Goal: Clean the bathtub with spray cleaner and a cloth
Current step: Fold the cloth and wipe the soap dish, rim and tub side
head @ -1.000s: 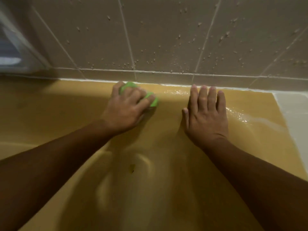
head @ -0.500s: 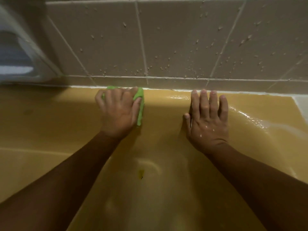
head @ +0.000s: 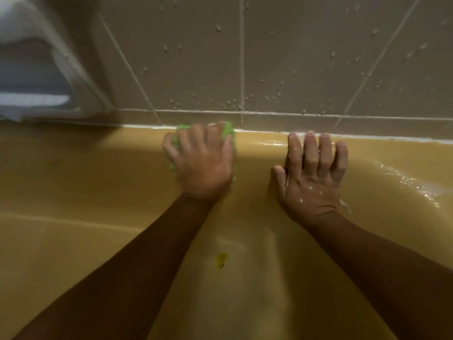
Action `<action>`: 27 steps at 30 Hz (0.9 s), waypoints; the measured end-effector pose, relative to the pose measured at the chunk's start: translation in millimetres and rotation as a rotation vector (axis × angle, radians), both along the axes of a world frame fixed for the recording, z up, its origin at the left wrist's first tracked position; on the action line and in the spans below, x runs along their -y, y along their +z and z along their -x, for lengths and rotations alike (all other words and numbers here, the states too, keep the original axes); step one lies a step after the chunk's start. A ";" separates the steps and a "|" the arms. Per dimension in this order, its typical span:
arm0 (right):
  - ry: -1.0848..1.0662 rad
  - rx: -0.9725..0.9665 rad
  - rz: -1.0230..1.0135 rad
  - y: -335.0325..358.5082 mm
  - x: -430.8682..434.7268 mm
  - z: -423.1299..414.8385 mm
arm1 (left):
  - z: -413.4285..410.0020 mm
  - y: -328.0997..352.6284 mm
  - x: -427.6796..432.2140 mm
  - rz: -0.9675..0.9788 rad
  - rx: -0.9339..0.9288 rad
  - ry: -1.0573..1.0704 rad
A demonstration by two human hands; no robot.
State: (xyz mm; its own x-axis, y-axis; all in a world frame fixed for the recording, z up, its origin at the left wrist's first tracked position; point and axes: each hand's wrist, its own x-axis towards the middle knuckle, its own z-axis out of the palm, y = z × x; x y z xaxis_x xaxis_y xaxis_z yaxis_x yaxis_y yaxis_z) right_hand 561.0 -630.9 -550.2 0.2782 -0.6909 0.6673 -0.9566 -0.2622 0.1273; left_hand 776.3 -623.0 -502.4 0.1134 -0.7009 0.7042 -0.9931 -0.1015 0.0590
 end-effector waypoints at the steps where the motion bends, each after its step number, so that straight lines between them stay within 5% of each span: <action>1: 0.009 0.006 0.008 -1.7 1.3 -3.1 | 22.1 -0.5 3.7 0.000 0.061 -0.047; 5: 0.056 0.006 0.018 -6.6 3.1 -5.3 | -9.3 -8.4 0.8 0.025 0.284 -0.428; 9: 0.034 0.037 0.021 -10.1 4.0 -25.7 | -101.7 -6.0 -15.3 -0.055 0.099 -0.138; 12: 0.084 0.047 0.043 -12.9 5.9 -55.7 | -66.5 -0.7 -3.8 0.000 0.041 0.035; 15: 0.109 0.071 0.055 -13.9 5.3 -72.6 | -26.4 -4.9 2.3 0.024 0.170 -0.225; 18: 0.121 0.055 0.066 -12.7 4.5 -73.9 | -84.4 -7.8 -4.8 0.008 0.201 -0.361; 21: 0.117 0.039 0.071 -10.5 4.6 -86.5 | -141.4 -7.6 -14.3 -0.019 0.031 -0.106; 24: 0.144 0.037 0.070 -12.1 3.8 -106.3 | -105.7 -1.6 -5.3 0.034 -0.012 0.051; 27: 0.148 0.046 0.080 -13.9 3.5 -118.8 | -70.9 -6.5 -3.9 0.056 0.159 -0.300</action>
State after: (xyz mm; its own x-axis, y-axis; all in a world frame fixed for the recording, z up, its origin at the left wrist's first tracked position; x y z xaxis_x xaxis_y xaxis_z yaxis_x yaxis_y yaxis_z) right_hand 679.8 -634.4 -564.1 0.3408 -0.5886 0.7331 -0.9134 -0.3918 0.1102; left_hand 847.2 -619.0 -508.8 -0.2060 -0.6459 0.7351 -0.9755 0.1953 -0.1017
